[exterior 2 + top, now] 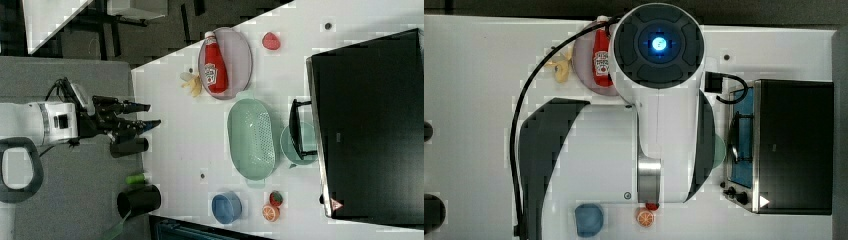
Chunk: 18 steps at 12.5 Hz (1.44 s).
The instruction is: Drag strainer right to left.
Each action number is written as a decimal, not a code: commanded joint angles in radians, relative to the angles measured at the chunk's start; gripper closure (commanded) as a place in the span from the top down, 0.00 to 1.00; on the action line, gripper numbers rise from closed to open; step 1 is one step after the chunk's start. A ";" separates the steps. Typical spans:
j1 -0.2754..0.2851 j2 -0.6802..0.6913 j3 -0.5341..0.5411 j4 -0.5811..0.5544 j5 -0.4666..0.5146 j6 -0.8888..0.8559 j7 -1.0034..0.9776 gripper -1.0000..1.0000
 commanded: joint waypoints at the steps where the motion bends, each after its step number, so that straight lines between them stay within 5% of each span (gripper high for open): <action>1: -0.048 -0.396 -0.049 -0.132 -0.008 -0.253 -0.052 0.80; 3: -0.048 -0.394 -0.049 -0.144 -0.008 -0.252 -0.052 1.00; 7: -0.048 -0.344 -0.047 -0.235 -0.006 -0.198 -0.046 1.00; 11: -0.048 -0.271 -0.047 -0.394 -0.005 0.031 -0.006 1.00; 18: -0.046 -0.070 -0.032 -0.632 -0.005 0.542 0.416 1.00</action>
